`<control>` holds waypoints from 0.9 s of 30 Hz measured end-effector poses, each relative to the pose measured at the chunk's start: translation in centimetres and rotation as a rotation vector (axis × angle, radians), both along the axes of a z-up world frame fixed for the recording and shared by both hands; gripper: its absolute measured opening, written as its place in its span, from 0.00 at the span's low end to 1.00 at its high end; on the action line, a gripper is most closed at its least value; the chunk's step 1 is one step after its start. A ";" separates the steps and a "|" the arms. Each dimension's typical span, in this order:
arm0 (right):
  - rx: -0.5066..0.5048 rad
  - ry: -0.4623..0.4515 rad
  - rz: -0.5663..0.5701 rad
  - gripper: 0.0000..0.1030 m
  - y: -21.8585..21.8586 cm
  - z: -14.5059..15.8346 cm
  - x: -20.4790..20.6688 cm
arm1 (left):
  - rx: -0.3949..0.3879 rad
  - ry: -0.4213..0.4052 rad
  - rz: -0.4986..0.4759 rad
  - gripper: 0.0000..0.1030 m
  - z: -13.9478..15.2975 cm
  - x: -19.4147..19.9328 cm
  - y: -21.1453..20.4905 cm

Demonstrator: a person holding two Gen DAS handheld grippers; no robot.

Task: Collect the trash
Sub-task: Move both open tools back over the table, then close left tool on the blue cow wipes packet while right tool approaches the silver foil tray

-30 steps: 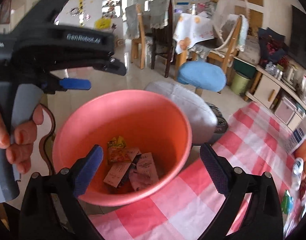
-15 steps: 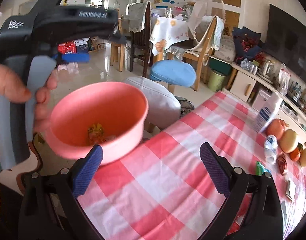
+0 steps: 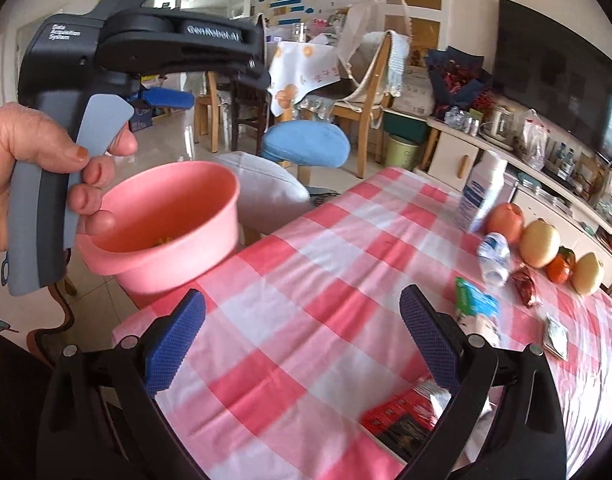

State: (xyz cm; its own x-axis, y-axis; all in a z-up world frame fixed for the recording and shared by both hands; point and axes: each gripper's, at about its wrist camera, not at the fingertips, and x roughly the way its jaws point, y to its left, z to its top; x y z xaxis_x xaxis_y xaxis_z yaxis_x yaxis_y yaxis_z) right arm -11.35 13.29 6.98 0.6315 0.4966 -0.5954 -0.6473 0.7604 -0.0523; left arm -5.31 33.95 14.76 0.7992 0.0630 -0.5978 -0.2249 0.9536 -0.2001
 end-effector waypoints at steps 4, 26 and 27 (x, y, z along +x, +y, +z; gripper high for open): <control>0.011 -0.005 -0.025 0.95 -1.9 0.2 0.1 | 0.057 0.080 -0.027 0.87 -0.2 0.9 -2.2; 0.065 -0.021 -0.117 0.96 -9.7 0.9 1.2 | 0.031 0.179 -0.085 0.87 -0.1 4.2 -9.2; 0.067 -0.022 -0.119 0.96 -9.9 0.9 1.2 | 0.026 0.184 -0.085 0.87 -0.1 4.3 -9.4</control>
